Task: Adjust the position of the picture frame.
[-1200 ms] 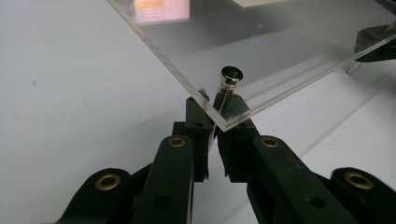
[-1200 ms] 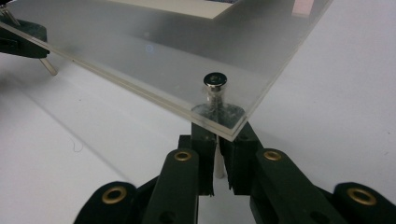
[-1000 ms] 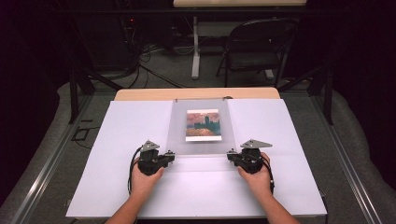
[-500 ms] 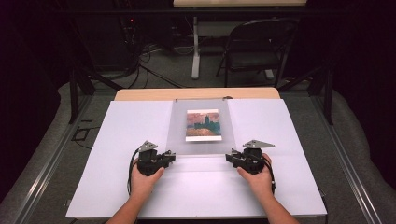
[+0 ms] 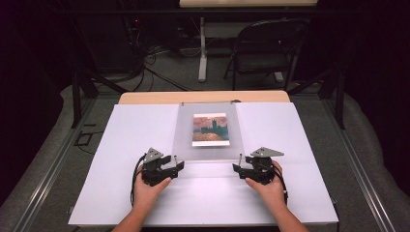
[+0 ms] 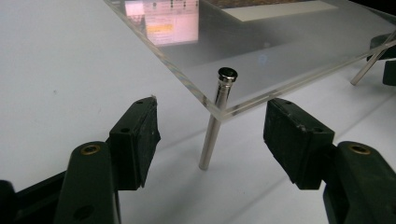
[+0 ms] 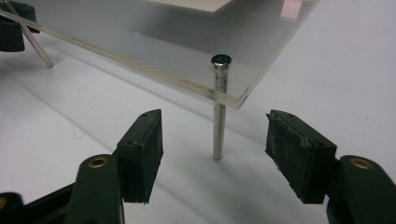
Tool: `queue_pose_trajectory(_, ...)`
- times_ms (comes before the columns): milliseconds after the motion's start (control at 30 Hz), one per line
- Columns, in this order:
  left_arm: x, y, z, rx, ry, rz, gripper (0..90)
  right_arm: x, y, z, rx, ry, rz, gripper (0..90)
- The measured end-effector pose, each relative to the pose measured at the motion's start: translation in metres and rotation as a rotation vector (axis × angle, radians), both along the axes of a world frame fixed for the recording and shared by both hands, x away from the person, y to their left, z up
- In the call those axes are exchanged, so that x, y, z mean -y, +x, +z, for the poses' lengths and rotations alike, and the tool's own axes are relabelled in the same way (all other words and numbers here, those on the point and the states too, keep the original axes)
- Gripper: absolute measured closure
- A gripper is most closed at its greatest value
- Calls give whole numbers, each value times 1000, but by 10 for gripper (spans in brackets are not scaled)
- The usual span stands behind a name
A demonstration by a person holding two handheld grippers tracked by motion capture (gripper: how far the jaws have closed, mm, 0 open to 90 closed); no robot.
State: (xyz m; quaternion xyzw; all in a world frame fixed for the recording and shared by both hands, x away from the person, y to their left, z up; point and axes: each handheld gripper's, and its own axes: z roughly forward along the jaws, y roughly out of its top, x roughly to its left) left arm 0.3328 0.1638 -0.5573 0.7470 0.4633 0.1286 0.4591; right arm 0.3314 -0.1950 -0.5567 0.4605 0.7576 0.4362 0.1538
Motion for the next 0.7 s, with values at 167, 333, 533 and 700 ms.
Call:
queue_pose_trajectory(167,0,-5,4,-13,8,-25,337,-1,-4,4,0,-5,20,385)
queue_pose_trajectory(333,2,-9,8,-29,11,-43,328,2,-10,9,-2,-36,39,386)
queue_pose_trajectory(533,-3,-12,15,-52,16,-42,324,8,-17,14,-1,-81,43,375)
queue_pose_trajectory(700,-10,-18,19,-49,47,-39,322,14,-23,21,0,-88,49,363)
